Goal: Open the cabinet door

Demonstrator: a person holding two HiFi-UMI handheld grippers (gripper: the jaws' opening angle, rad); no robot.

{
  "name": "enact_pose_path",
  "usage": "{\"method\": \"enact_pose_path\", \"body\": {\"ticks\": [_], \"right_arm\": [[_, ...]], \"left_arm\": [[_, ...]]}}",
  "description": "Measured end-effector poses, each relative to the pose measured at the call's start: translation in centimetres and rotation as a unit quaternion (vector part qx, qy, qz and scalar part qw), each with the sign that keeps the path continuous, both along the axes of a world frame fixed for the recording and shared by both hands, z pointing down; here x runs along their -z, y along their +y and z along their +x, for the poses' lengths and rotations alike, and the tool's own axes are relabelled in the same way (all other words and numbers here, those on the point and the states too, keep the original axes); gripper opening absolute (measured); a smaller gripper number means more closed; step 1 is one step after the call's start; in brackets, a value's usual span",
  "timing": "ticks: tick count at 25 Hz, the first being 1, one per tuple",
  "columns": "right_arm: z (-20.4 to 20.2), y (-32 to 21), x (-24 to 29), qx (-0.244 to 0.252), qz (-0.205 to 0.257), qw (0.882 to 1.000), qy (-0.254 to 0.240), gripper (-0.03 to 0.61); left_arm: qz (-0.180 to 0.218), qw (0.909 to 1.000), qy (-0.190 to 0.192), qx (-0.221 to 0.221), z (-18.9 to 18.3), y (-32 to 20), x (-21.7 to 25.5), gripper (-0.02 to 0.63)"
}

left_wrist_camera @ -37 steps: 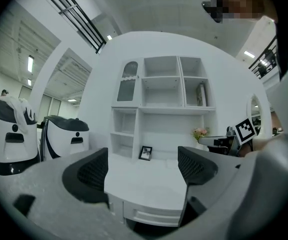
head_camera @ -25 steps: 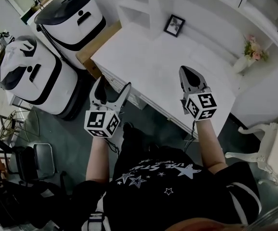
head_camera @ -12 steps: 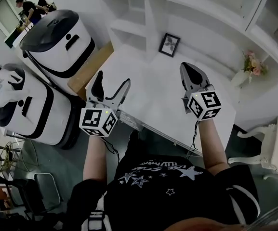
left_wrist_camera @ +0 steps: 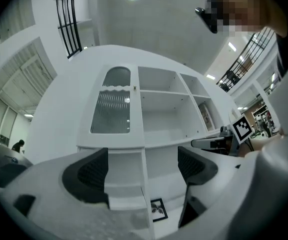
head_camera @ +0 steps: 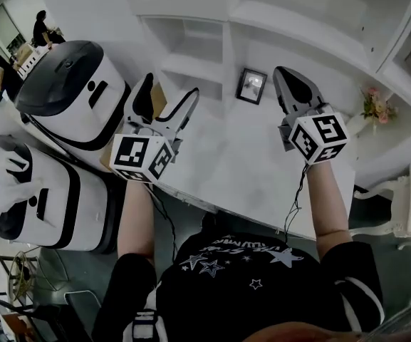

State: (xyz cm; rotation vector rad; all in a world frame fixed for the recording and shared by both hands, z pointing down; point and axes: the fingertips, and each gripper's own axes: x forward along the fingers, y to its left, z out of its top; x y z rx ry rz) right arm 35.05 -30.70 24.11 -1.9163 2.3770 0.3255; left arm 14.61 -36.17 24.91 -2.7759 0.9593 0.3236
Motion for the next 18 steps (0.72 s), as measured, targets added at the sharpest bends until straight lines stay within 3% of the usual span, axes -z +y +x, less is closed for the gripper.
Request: {"method": "enact_pose_path", "body": {"ticks": [11, 18], "right_arm": [[-2.0, -5.7, 13.6, -0.059, 0.086, 0.991, 0.083, 0.006], [-0.7, -8.7, 19.4, -0.097, 0.111, 0.986, 0.079, 0.006]], "left_arm": [[0.117, 0.9892, 0.033, -0.082, 2.6, -6.4, 13.7, 0.437], [0.180, 0.9748, 0.039, -0.127, 6.1, -8.5, 21.4, 0.434]]}}
